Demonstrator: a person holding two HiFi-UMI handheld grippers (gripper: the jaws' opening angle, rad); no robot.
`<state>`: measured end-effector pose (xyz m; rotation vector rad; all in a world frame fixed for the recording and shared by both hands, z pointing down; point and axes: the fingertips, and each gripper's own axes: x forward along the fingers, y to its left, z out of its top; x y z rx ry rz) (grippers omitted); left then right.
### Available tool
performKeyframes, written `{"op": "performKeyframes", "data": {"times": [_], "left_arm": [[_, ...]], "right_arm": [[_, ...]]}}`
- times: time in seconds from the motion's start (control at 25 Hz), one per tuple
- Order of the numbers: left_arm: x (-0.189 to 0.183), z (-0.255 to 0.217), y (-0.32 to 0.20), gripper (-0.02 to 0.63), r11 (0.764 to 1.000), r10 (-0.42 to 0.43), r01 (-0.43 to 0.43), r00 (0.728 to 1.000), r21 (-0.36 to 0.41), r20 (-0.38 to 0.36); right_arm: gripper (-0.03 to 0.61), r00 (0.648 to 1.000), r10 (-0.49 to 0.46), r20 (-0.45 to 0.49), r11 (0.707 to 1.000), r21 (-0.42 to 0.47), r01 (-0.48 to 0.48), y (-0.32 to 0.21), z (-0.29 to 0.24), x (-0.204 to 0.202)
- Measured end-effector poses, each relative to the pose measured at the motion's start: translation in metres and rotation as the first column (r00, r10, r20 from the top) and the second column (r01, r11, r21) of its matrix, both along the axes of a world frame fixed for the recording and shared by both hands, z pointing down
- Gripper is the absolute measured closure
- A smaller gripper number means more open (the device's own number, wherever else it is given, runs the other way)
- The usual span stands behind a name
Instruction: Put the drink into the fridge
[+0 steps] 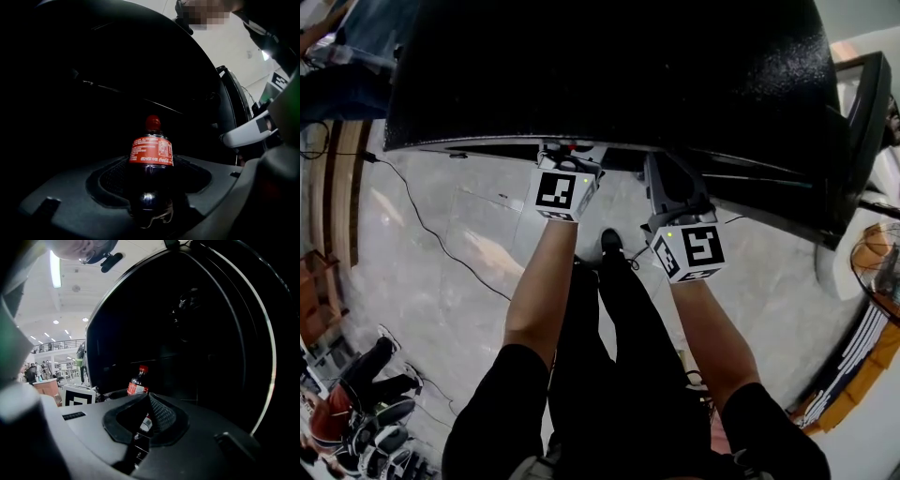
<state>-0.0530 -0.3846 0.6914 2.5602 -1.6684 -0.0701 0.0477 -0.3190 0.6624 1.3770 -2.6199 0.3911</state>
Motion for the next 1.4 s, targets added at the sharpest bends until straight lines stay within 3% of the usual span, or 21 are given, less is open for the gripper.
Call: {"op": "performKeyframes", "data": {"times": [0.64, 0.8, 0.96, 1.08, 1.4], "left_arm": [[-0.007, 0.035, 0.015, 0.304, 0.998, -0.059, 0.059, 0.998, -0.010, 0.030], [-0.003, 0.040, 0.027, 0.304, 0.997, -0.037, 0.041, 0.997, -0.063, 0.067], [-0.007, 0.038, 0.033, 0.304, 0.998, -0.063, 0.063, 0.996, -0.007, 0.057], [-0.011, 0.039, 0.033, 0.304, 0.997, -0.065, 0.067, 0.996, -0.049, 0.055], [-0.003, 0.031, 0.013, 0.304, 0.999, -0.036, 0.035, 0.998, 0.016, 0.048]], "right_arm": [[0.557, 1.000, -0.015, 0.023, 1.000, -0.004, 0.015, -0.003, 0.007, -0.009], [0.557, 1.000, -0.015, 0.027, 1.000, -0.007, 0.015, -0.002, 0.008, -0.011], [0.557, 0.999, -0.017, 0.036, 1.000, -0.011, 0.017, -0.001, 0.007, -0.014], [0.557, 0.999, -0.016, 0.040, 1.000, -0.014, 0.017, 0.000, 0.007, -0.015], [0.557, 0.999, -0.026, 0.039, 1.000, -0.013, 0.027, -0.001, 0.011, -0.018]]}}
